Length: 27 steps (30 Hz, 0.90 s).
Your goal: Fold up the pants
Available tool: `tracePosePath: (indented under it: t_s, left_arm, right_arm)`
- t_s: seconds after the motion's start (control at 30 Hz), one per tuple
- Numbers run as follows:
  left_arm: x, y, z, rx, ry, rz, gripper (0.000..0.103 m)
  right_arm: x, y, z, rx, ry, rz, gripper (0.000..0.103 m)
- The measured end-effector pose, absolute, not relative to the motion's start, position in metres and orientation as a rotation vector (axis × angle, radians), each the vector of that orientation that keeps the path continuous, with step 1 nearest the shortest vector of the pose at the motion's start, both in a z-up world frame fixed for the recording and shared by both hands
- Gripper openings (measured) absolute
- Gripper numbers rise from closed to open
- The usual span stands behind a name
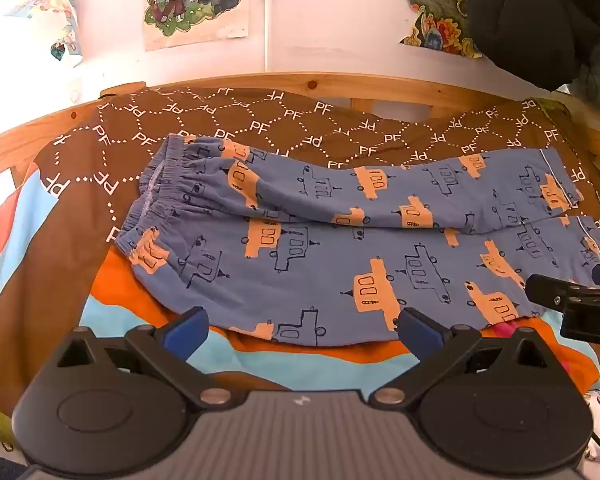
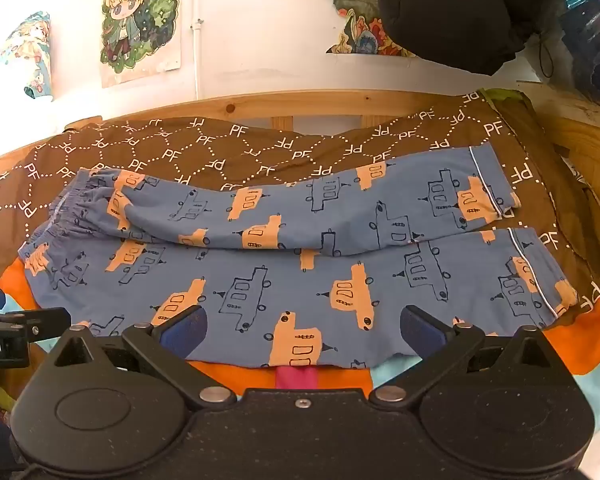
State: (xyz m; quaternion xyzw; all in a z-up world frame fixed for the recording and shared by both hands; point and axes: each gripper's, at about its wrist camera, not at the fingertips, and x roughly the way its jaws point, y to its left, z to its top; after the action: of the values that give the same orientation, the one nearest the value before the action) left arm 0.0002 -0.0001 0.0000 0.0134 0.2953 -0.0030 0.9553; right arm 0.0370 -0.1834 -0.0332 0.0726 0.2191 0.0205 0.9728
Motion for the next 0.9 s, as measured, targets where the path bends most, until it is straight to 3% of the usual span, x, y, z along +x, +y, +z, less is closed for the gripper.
tracePosePath:
  t_s: [0.9]
  left_arm:
    - [0.0009,0.0008,-0.0013,0.021,0.596,-0.011,0.103]
  right_arm:
    - [0.0374,-0.1837,-0.0349,0.146,0.444,0.039,0.102]
